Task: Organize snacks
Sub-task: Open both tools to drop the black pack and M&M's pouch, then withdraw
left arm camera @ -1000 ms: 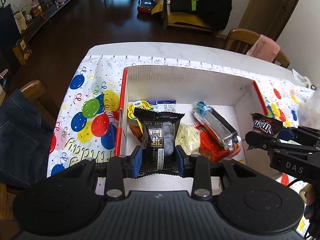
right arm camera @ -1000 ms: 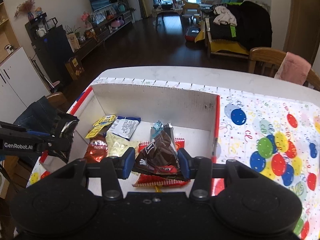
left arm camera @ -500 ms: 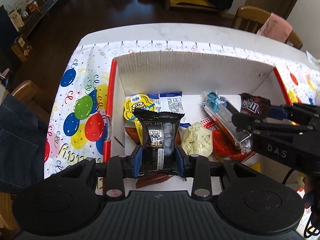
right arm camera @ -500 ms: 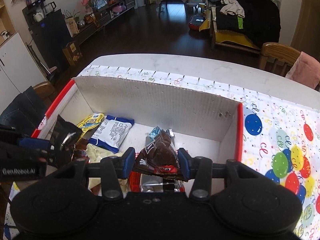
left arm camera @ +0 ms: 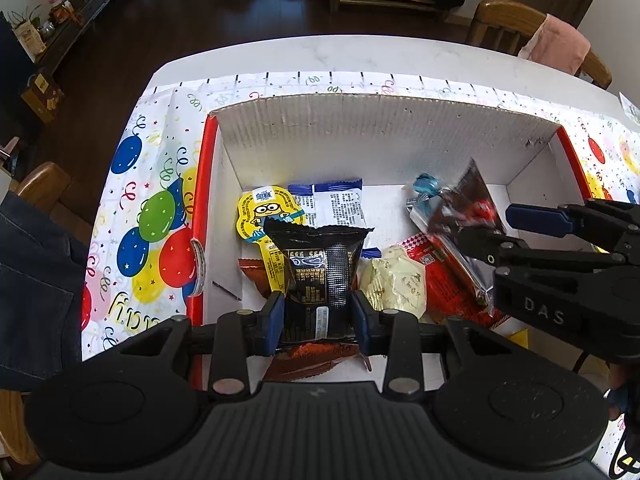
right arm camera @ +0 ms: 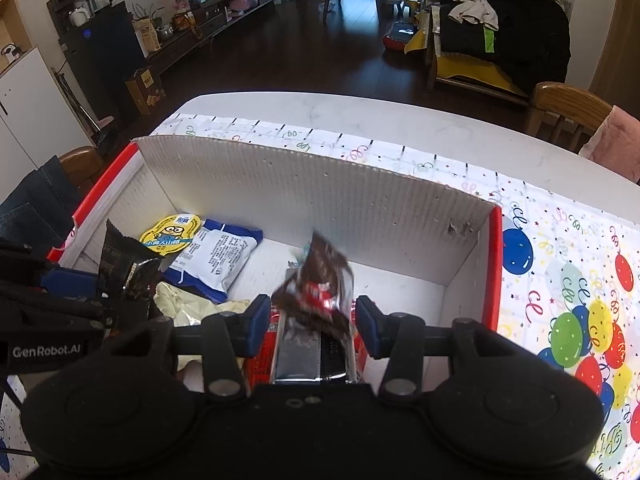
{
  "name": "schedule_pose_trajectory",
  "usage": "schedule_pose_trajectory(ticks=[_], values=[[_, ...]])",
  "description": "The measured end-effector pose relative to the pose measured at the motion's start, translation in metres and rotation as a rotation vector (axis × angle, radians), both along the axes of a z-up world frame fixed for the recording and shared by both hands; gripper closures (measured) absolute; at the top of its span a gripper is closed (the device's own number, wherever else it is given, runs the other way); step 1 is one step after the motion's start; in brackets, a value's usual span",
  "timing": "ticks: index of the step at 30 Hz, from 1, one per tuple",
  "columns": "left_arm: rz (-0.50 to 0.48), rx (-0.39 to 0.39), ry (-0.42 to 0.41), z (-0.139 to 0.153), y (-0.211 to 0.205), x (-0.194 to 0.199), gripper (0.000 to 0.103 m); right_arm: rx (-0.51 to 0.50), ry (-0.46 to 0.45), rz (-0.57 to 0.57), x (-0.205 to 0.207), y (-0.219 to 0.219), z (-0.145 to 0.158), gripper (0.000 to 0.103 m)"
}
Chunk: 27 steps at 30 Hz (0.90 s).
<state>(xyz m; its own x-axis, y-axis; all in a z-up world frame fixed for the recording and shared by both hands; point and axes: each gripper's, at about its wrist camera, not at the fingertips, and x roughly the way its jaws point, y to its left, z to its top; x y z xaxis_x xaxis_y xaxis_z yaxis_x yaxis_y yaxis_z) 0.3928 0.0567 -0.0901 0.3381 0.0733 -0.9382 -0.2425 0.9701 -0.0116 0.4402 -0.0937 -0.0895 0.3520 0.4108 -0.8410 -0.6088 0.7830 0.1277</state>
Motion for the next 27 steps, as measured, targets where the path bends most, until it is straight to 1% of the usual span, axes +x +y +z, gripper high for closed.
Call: schedule_pose_trajectory(ticks=[3,7,11,14,19,21,22,23,25,27], values=[[0.0,-0.014,-0.009,0.002,0.001,-0.002,0.067,0.009,-0.001,0.002,-0.004,-0.003,0.005,0.053],[0.006,-0.045,-0.033,0.007,0.003,-0.009,0.06,-0.001,-0.004,0.001,-0.012,-0.004,0.013,0.048],[0.005,-0.061,-0.064,0.016,0.003,-0.019,0.052,0.018,-0.02,0.004,-0.024,-0.008,0.025,0.043],[-0.002,-0.068,-0.088,0.022,0.002,-0.028,0.052,0.03,-0.034,0.003,-0.033,-0.01,0.035,0.04],[-0.018,-0.067,-0.122,0.033,0.001,-0.046,0.051,0.045,-0.047,0.001,-0.05,-0.013,0.048,0.039],[-0.023,-0.066,-0.14,0.038,0.0,-0.053,0.051,0.052,-0.054,0.0,-0.058,-0.015,0.053,0.037],[-0.026,-0.067,-0.148,0.04,0.0,-0.058,0.05,0.057,-0.056,-0.001,-0.061,-0.015,0.055,0.036],[-0.027,-0.066,-0.156,0.043,0.0,-0.061,0.046,0.062,-0.058,-0.001,-0.065,-0.016,0.058,0.036],[-0.028,-0.064,-0.181,0.049,-0.001,-0.07,0.042,0.073,-0.063,-0.002,-0.072,-0.018,0.064,0.035],[-0.035,-0.058,-0.199,0.055,-0.002,-0.078,0.042,0.085,-0.069,-0.003,-0.079,-0.021,0.069,0.034]])
